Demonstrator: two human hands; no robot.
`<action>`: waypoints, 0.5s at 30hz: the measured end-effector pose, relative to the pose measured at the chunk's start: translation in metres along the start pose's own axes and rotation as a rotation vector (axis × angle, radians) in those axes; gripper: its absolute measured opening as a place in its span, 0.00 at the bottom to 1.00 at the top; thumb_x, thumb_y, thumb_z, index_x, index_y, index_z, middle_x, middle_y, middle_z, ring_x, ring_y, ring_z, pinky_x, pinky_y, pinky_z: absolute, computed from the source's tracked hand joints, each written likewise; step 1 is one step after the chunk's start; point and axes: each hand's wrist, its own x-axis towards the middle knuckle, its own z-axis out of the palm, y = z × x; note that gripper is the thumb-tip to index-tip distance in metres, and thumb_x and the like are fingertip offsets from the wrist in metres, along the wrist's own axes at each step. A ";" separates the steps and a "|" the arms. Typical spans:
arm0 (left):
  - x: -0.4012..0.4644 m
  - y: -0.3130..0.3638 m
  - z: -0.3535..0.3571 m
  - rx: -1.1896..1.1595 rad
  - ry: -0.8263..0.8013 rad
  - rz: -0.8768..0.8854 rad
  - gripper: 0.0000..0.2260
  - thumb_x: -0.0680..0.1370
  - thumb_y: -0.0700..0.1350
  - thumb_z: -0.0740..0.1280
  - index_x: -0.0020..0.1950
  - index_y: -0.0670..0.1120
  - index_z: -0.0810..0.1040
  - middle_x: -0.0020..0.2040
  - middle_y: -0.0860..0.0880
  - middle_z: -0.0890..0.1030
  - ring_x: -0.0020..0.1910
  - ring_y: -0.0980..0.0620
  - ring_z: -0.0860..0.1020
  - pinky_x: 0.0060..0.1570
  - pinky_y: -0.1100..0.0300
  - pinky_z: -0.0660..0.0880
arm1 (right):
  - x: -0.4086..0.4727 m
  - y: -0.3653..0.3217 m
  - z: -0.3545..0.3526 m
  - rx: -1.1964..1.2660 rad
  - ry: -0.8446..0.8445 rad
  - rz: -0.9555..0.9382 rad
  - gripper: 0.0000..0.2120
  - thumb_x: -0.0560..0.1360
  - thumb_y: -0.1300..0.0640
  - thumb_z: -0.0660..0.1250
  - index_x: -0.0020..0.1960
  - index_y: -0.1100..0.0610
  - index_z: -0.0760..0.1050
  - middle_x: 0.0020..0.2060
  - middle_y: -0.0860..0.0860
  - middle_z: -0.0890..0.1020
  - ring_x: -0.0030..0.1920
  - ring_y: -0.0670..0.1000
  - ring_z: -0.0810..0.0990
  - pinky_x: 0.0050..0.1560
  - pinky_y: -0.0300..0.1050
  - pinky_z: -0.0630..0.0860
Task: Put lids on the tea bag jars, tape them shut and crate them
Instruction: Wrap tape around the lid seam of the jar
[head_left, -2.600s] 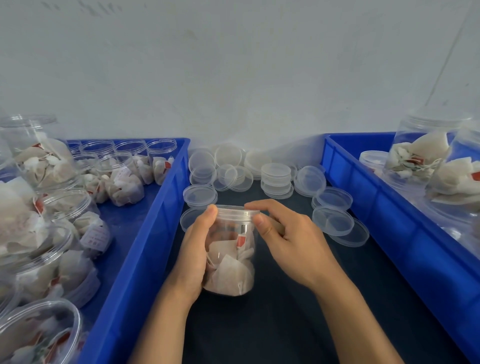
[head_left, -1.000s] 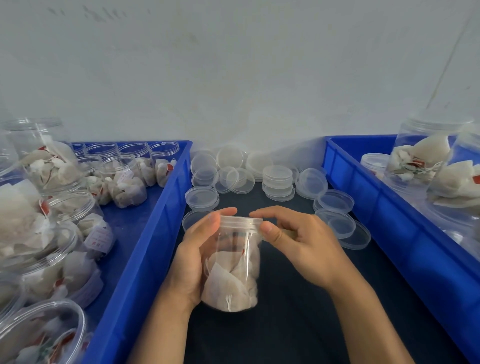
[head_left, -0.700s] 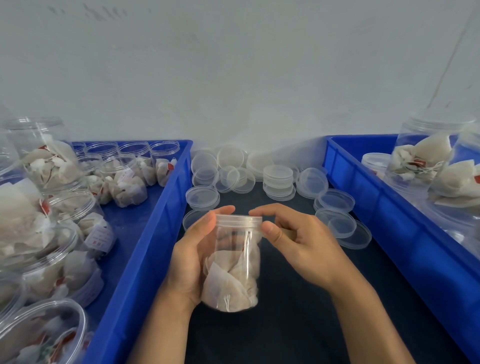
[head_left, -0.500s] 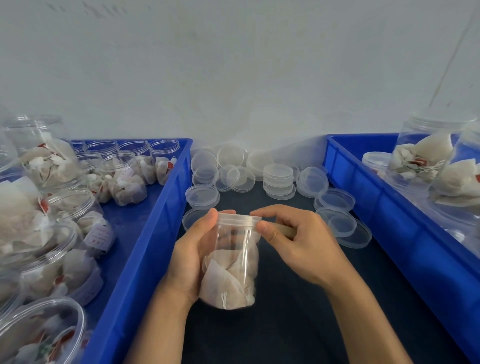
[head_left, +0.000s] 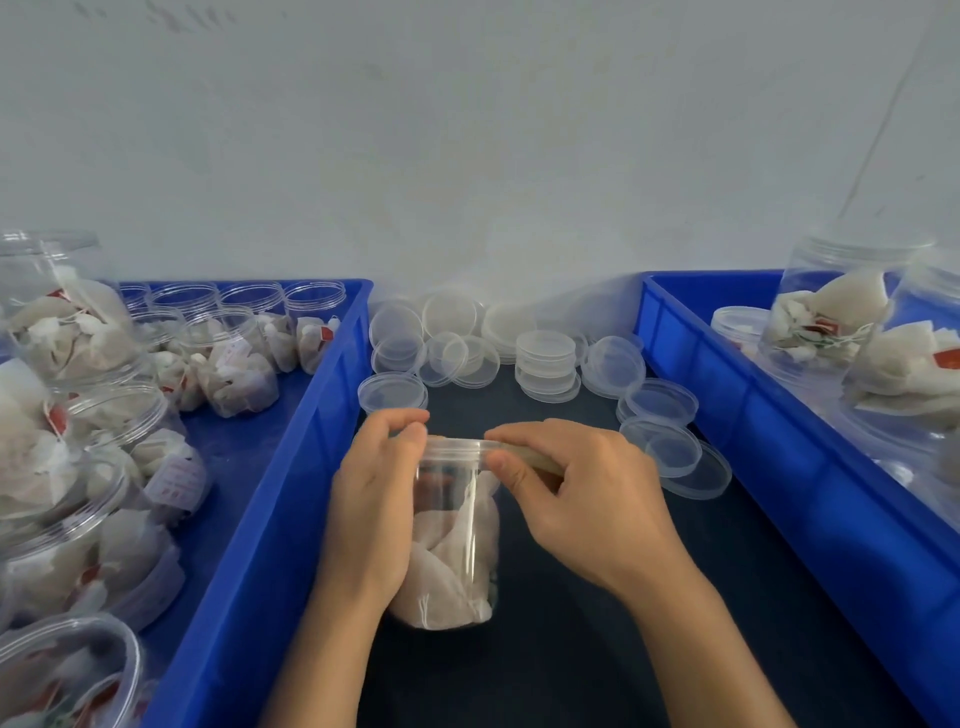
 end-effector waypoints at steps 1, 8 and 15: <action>-0.003 0.001 0.001 0.070 0.016 0.015 0.20 0.74 0.67 0.63 0.59 0.59 0.79 0.51 0.63 0.84 0.49 0.63 0.83 0.41 0.67 0.78 | 0.000 -0.002 0.000 -0.016 0.019 -0.019 0.15 0.80 0.34 0.63 0.60 0.36 0.83 0.43 0.38 0.84 0.45 0.44 0.81 0.45 0.50 0.80; -0.006 0.005 0.003 0.181 0.058 0.024 0.31 0.63 0.75 0.70 0.63 0.63 0.77 0.52 0.63 0.82 0.50 0.66 0.82 0.47 0.57 0.83 | -0.003 -0.010 0.004 -0.112 0.162 -0.099 0.18 0.81 0.35 0.58 0.58 0.38 0.84 0.37 0.40 0.79 0.37 0.46 0.77 0.33 0.43 0.72; -0.009 0.003 0.008 0.054 0.034 0.005 0.23 0.70 0.72 0.68 0.61 0.64 0.78 0.54 0.62 0.83 0.50 0.62 0.83 0.52 0.49 0.83 | -0.002 -0.013 0.002 -0.070 0.073 -0.042 0.16 0.81 0.39 0.59 0.65 0.37 0.81 0.42 0.39 0.82 0.42 0.44 0.80 0.40 0.44 0.77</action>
